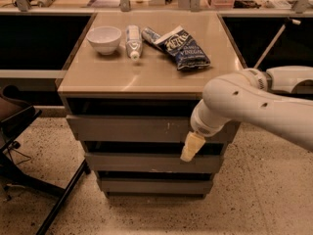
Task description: Open top drawer
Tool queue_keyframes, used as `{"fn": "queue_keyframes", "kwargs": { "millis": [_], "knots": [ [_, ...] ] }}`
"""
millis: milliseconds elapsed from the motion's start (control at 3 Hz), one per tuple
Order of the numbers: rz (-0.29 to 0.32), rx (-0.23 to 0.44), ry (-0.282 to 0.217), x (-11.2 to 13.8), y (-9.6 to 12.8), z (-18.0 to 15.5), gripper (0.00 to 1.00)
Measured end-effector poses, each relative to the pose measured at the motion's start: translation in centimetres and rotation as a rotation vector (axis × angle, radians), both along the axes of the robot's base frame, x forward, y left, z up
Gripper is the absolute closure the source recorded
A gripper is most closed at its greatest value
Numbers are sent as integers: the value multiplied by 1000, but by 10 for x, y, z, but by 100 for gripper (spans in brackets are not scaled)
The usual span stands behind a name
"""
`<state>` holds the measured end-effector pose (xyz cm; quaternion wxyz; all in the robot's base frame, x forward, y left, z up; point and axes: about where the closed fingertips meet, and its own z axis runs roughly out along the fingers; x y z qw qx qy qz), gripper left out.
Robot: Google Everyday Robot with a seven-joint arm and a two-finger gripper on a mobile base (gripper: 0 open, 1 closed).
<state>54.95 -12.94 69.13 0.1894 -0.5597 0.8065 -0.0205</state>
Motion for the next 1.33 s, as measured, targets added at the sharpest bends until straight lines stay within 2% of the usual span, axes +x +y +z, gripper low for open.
{"fn": "queue_keyframes", "kwargs": {
  "millis": [333,667,1000,1333],
  "knots": [
    [-23,-20,-109,36,21,-18,0],
    [-63,-14,-141,46,21,-12,0],
    [-77,9,-120,52,15,-21,0],
    [-136,61,-114,67,5,-33,0]
  ]
}}
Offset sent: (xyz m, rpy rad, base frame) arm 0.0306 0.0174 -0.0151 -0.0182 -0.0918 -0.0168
